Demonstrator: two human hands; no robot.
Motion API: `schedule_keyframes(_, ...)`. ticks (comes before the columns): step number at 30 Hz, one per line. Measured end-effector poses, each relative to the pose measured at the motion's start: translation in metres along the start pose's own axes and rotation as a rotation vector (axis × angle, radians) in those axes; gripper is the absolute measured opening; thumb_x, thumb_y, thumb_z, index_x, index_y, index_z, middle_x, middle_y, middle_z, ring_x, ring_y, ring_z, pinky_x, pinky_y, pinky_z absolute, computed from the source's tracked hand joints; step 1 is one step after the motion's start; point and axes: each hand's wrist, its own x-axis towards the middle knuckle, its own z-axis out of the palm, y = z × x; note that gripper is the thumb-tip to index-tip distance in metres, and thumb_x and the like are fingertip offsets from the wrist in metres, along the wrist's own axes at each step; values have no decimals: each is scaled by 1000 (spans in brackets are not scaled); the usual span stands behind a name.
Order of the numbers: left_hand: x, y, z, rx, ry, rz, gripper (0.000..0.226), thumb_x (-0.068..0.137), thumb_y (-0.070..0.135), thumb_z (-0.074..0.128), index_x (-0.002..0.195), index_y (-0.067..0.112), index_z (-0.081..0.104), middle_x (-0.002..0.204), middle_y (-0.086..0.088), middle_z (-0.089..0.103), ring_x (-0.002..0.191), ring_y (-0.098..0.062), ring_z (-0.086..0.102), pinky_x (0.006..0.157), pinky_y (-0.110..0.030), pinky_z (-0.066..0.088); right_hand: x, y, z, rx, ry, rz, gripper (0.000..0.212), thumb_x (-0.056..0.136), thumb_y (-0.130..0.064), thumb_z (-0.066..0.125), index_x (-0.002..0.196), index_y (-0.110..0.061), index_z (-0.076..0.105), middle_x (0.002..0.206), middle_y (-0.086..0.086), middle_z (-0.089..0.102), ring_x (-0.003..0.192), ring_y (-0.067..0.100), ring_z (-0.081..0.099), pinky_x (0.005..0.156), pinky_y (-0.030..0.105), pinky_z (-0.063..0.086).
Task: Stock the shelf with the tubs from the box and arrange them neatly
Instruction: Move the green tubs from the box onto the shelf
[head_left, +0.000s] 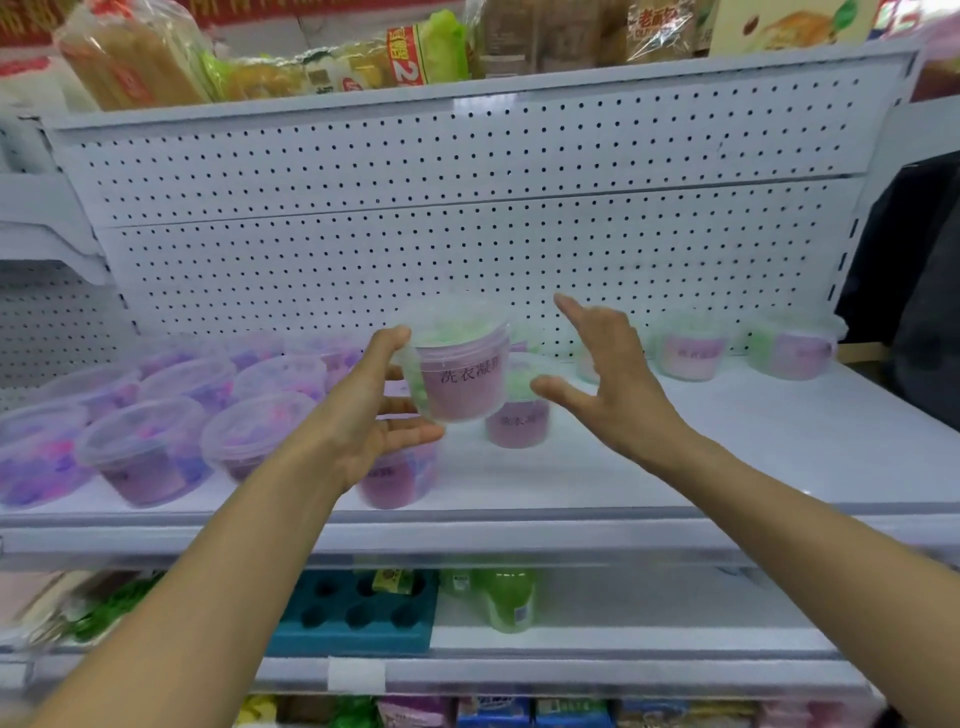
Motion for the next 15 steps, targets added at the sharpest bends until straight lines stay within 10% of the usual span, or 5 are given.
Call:
schedule_keyframes(4,2,-4,42,97,-135,-43,47,83,55,60,101,12,64,90,-11,64,68,-25,70,68,-40,60,-17,-5,-38,-232,56,-413,57,87,-47,59,140,-32,44,143,-7,42,127,17,38,99,32,40)
schedule_keyframes(8,7,-21,83,287,-267,-96,60,84,68,46,99,12,60,98,-11,61,78,-29,63,80,-37,55,-28,15,-61,-203,167,-328,27,86,-29,66,112,-20,69,109,-8,67,104,15,57,74,42,53)
schedule_keyframes(12,28,-52,88,1056,-44,516,46,92,54,43,121,21,55,127,0,58,110,-22,55,88,-33,41,-41,49,-67,-307,153,-107,24,83,-25,71,107,-21,70,105,-7,69,103,19,60,72,43,54)
schedule_keyframes(15,48,-67,82,1196,-5,709,36,95,31,52,129,21,56,134,0,56,122,-22,49,96,-33,38,-43,67,-61,-394,100,-8,24,84,-30,68,107,-23,70,106,-8,69,106,20,58,73,39,52)
